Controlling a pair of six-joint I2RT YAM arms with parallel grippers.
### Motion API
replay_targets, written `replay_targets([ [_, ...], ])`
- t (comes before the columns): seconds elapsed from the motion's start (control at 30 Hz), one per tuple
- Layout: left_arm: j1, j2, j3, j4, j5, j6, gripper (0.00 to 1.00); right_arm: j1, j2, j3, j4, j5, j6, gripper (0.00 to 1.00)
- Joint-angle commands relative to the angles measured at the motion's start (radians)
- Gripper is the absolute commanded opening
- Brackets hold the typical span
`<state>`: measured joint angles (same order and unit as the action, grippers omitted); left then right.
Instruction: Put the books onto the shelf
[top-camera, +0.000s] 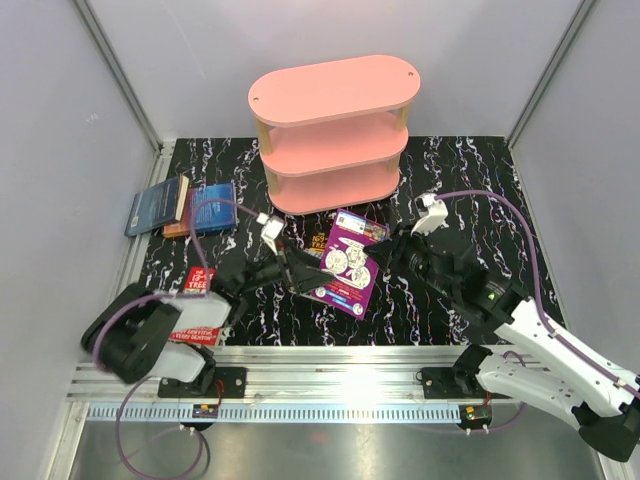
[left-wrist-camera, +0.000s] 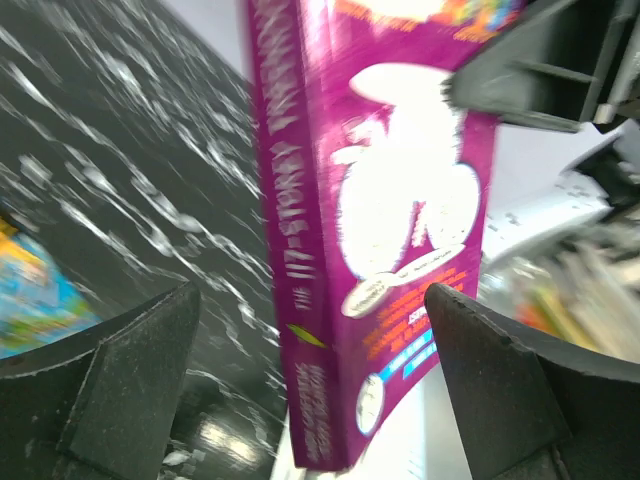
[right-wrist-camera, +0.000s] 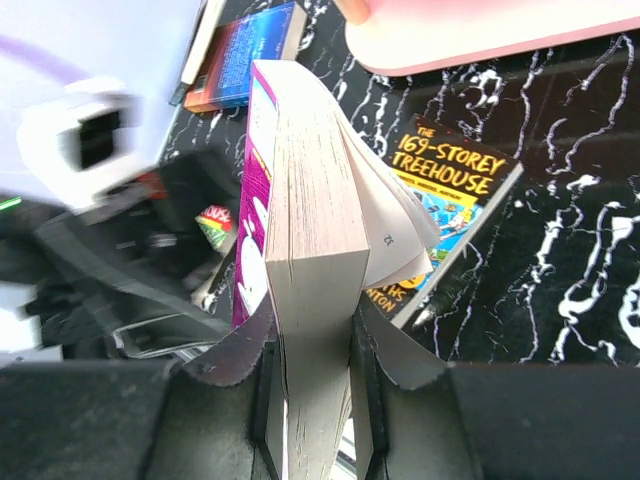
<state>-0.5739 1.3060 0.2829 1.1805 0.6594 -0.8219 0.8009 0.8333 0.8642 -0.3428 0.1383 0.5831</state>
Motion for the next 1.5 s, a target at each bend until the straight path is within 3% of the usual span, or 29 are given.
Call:
replay_targets([
  [0.0,0.0,0.166,0.093,0.485,0.199,-0.224,0.94,-0.002,-0.028,0.001,0.165,-0.045,0.018,0.0],
  [0.03,-0.01,0.197,0.137,0.485,0.213,-0.235,0.85,-0.002,-0.025,-0.004,0.177,-0.058,0.015,0.0],
  [0.1,-0.041,0.236,0.166,0.485,0.233,-0.232,0.77,-0.002,-0.008,-0.02,0.223,-0.101,0.012,0.0],
  [0.2,-0.061,0.246,0.206,0.485,0.233,-0.238,0.38,-0.002,0.019,-0.018,0.242,-0.126,0.0,0.0],
  [0.27,-0.061,0.245,0.222,0.484,0.229,-0.25,0.0,-0.002,0.027,-0.011,0.229,-0.111,-0.008,0.0],
  [0.3,-0.06,0.24,0.222,0.484,0.226,-0.252,0.0,-0.002,0.03,-0.001,0.217,-0.077,-0.011,0.0],
  [0.37,-0.058,0.236,0.226,0.478,0.206,-0.26,0.0,-0.002,0.043,0.021,0.159,0.01,-0.025,0.25],
  [0.4,-0.057,0.224,0.225,0.473,0.191,-0.261,0.0,-0.002,0.056,0.05,0.13,0.053,-0.028,0.49],
  [0.43,-0.05,0.214,0.222,0.461,0.143,-0.26,0.0,-0.002,0.062,0.067,0.099,0.102,-0.026,0.86],
  [0.47,-0.047,0.204,0.222,0.408,0.114,-0.255,0.0,-0.002,0.072,0.1,0.027,0.224,-0.016,0.97],
  [0.5,-0.041,0.165,0.22,0.304,0.036,-0.231,0.0,-0.002,0.066,0.122,-0.032,0.329,0.018,1.0],
  [0.6,-0.038,0.067,0.226,0.08,-0.122,-0.122,0.0,-0.002,0.021,0.108,-0.047,0.383,0.067,1.0],
  [0.63,-0.04,-0.011,0.236,-0.088,-0.235,-0.094,0.0,-0.002,-0.003,0.092,-0.018,0.388,0.081,1.0],
  [0.7,-0.04,-0.083,0.259,-0.247,-0.375,-0.059,0.0,-0.002,-0.08,0.018,0.017,0.373,0.137,1.0],
  [0.73,-0.04,-0.149,0.277,-0.366,-0.52,-0.065,0.0,-0.002,-0.106,-0.013,0.062,0.363,0.164,1.0],
  [0.83,-0.037,-0.214,0.301,-0.452,-0.686,-0.106,0.0,-0.002,-0.167,-0.167,0.24,0.267,0.265,1.0],
  [0.9,-0.037,-0.249,0.314,-0.469,-0.722,-0.152,0.0,-0.002,-0.155,-0.307,0.411,0.149,0.332,1.0],
  [0.93,-0.038,-0.255,0.328,-0.478,-0.725,-0.166,0.0,-0.002,-0.139,-0.353,0.638,0.103,0.343,0.99],
  [1.0,-0.038,-0.269,0.348,-0.516,-0.719,-0.198,0.0,-0.002,-0.064,-0.483,0.894,0.0,0.383,0.98],
  [1.03,-0.038,-0.272,0.354,-0.553,-0.709,-0.21,0.0,-0.002,-0.033,-0.513,1.114,-0.017,0.391,0.98],
  [1.07,-0.037,-0.277,0.354,-0.558,-0.701,-0.226,0.0,-0.002,0.036,-0.539,1.193,-0.043,0.394,0.97],
  [1.2,-0.034,-0.321,0.349,-0.555,-0.664,-0.299,0.0,-0.003,0.19,-0.518,1.378,-0.095,0.409,0.97],
  [1.33,-0.03,-0.378,0.361,-0.658,-0.684,-0.283,0.0,-0.003,0.311,-0.524,1.673,-0.161,0.432,0.96],
  [1.47,-0.029,-0.381,0.351,-0.621,-0.664,-0.301,0.0,-0.005,0.343,-0.507,1.693,-0.167,0.449,0.96],
])
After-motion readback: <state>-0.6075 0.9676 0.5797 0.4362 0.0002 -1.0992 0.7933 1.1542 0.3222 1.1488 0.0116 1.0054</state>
